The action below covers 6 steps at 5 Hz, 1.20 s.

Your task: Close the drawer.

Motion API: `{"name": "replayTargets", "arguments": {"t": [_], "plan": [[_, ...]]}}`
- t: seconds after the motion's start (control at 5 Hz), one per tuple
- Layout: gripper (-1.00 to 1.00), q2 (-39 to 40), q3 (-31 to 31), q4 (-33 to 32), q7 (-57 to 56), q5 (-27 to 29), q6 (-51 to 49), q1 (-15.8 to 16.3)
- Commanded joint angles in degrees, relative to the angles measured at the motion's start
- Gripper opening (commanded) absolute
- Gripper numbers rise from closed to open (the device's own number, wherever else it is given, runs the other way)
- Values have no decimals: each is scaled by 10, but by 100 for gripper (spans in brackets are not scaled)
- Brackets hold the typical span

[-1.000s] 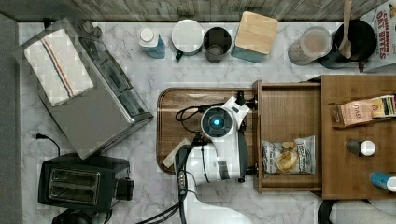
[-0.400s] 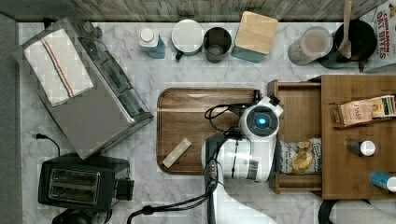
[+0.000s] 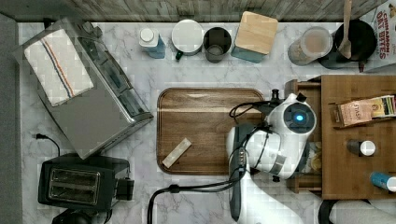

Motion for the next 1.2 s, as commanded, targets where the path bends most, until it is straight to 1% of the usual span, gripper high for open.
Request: {"name": "replayTargets", "arguments": {"t": [0.2,0.4,0.6,1.2], "plan": [[-100,58,-109,192,-2,-47,-20,-75],[-100,19,-121,117,38,-60,63,-52],[-100,19,-124,117,37,-58,63,-48],[-100,19,-120,117,38,-60,63,-53]]}}
